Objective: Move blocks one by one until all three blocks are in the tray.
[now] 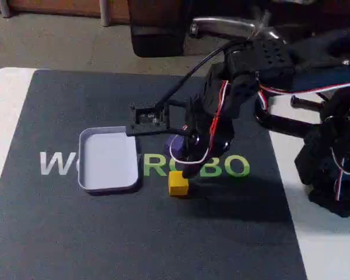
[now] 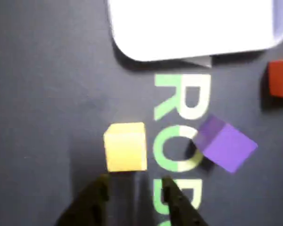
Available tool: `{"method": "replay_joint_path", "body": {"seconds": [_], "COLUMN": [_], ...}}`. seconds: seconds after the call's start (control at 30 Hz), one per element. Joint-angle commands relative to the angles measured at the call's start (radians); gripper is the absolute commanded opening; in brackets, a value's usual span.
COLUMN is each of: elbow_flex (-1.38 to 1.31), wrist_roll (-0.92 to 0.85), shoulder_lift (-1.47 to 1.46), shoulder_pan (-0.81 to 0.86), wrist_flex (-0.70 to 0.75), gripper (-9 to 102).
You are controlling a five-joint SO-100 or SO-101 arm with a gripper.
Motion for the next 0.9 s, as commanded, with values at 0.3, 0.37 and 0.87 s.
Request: {"method": "replay_joint_path", "body": {"seconds": [0.3, 0.37, 0.87], "elbow_flex": [0.025, 0.029, 0.046], "wrist_roll": [-0.048, -0.054, -0.080], "shoulder_lift": [-0.029, -0.041, -0.117], "shoulder_pan": [0.020, 0.023, 0.028], "wrist_flex": [-0.037, -0.048, -0.126], "gripper": [18, 18, 17]}}
